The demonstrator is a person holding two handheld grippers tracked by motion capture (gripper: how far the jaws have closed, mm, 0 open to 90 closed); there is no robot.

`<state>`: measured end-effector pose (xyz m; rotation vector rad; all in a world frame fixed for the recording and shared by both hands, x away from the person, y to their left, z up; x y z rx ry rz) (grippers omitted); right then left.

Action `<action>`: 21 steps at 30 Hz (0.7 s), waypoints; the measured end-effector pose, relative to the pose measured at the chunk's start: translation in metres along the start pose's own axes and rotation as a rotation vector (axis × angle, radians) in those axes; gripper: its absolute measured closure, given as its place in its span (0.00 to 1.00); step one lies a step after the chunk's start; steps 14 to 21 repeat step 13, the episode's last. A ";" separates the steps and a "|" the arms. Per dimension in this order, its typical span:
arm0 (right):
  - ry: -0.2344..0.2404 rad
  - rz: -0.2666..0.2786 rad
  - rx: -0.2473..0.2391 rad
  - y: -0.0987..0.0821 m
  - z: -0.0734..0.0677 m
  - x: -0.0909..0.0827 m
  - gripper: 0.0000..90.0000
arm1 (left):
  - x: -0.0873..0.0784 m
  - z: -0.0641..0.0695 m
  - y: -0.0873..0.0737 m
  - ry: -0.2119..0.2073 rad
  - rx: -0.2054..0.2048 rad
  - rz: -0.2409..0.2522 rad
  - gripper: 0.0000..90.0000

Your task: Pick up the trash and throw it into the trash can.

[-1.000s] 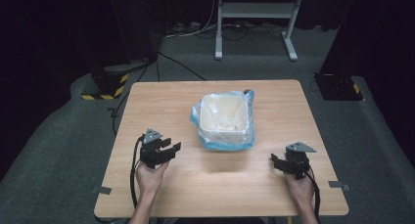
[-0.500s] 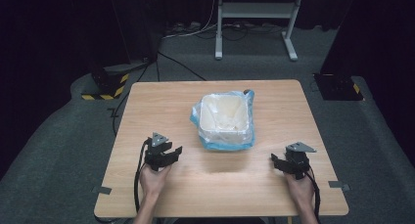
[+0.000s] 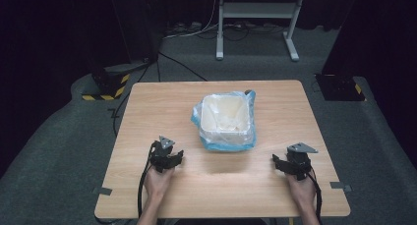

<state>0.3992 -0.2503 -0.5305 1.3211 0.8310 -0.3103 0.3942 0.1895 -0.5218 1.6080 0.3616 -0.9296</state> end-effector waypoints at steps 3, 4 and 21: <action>0.000 0.000 0.000 0.000 0.000 0.000 0.37 | 0.006 0.002 -0.001 0.001 0.006 0.011 0.54; 0.000 0.000 0.001 0.000 0.000 0.000 0.37 | 0.007 0.003 -0.003 0.000 -0.005 0.028 0.54; 0.003 0.002 -0.001 0.000 0.000 0.000 0.37 | 0.008 0.005 -0.008 -0.020 0.012 0.066 0.40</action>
Point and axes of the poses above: each handheld gripper's, and its own axes: x roughly forward along the jaws, y roughly out of its top, z roughly to its right, the point moved 1 cm from there along x, roughly forward along the jaws, and after that the axes turned 2 degrees about -z, right-handed, at the moved point
